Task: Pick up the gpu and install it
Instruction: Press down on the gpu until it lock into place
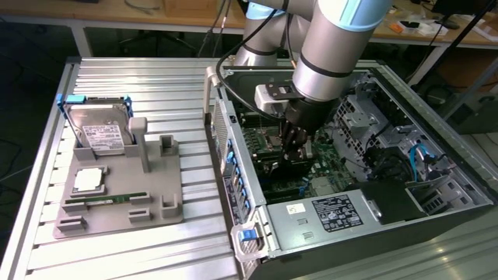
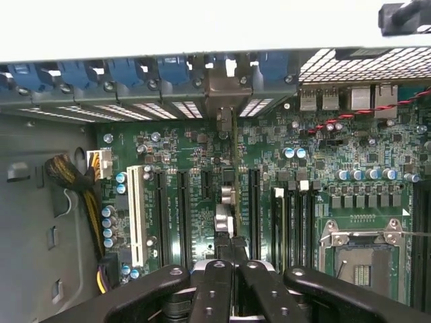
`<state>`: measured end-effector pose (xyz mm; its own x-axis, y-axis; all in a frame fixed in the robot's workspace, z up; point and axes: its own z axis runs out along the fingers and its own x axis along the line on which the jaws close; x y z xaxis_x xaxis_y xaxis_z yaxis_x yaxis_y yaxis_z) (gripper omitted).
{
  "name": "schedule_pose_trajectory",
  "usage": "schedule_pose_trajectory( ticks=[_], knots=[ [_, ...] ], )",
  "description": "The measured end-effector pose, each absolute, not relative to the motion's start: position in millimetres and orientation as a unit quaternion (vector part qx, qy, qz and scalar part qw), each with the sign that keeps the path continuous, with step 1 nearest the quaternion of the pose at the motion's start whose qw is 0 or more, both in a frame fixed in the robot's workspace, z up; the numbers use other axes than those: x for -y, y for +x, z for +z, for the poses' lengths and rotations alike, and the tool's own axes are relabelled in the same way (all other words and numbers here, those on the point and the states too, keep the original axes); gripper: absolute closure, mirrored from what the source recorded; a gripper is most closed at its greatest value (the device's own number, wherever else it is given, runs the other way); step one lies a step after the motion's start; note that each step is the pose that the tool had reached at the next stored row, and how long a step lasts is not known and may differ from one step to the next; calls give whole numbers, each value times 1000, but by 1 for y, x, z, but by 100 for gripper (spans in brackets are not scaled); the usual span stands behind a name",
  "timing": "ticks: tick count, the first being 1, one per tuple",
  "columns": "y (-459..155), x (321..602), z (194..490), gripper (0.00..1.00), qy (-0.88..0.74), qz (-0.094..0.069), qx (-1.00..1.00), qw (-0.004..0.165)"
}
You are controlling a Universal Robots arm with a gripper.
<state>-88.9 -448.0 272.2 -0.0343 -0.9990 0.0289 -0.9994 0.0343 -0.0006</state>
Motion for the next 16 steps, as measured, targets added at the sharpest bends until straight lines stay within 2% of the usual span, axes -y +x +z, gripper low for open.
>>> schedule_pose_trajectory(
  ticks=[5, 16],
  knots=[
    [-89, 448, 273, 89, 695, 10, 719, 10],
    [-101, 448, 296, 89, 695, 7, 719, 12]
  ],
)
